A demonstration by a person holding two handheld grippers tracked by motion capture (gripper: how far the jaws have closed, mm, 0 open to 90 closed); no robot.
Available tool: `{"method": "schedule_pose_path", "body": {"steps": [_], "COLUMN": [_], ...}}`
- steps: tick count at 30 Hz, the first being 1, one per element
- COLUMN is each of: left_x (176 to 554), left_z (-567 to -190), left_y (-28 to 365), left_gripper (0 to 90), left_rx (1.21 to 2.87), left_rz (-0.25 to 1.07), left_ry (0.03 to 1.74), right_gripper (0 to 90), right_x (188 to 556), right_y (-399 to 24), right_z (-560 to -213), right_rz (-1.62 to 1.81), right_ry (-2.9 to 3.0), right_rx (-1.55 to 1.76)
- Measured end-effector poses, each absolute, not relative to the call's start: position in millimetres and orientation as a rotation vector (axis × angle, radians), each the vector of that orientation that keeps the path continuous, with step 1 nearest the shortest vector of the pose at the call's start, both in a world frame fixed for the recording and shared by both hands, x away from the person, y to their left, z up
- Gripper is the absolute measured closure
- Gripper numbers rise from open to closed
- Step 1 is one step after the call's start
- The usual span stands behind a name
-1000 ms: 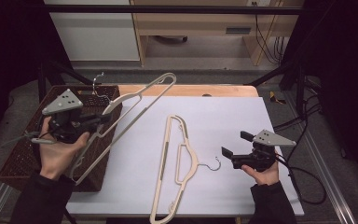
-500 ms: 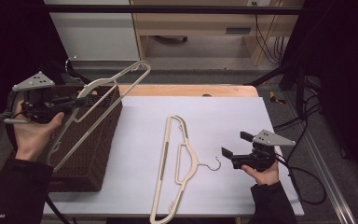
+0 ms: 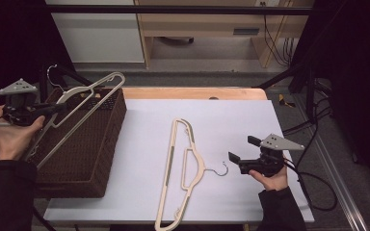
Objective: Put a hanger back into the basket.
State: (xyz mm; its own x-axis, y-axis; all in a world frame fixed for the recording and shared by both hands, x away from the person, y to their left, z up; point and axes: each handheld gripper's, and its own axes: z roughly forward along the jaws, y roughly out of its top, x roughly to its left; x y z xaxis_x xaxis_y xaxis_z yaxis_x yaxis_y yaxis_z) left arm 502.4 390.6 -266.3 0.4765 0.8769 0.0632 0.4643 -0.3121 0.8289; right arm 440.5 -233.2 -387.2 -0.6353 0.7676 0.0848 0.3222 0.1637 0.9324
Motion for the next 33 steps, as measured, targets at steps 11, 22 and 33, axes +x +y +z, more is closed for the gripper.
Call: {"method": "schedule_pose_path", "body": {"steps": [11,22,33], "left_x": [502,507,506], "left_z": [-280,-291,-339], "left_y": [414,413,430], "left_gripper": [85.5,85.5,85.4], "left_rx": [1.95,2.046,2.02], "left_rz": [0.654,0.673,0.59], "left_ry": [1.097,1.101,1.18], "right_gripper": [5.9,5.9,5.9], "right_x": [441,442,443], "right_y": [-232,-232,-229], "right_z": [-388,-390,-392], "right_rz": [1.465,1.462,1.453], "right_ry": [2.047,2.059,2.076], "right_rx": [1.025,1.028,1.026]}}
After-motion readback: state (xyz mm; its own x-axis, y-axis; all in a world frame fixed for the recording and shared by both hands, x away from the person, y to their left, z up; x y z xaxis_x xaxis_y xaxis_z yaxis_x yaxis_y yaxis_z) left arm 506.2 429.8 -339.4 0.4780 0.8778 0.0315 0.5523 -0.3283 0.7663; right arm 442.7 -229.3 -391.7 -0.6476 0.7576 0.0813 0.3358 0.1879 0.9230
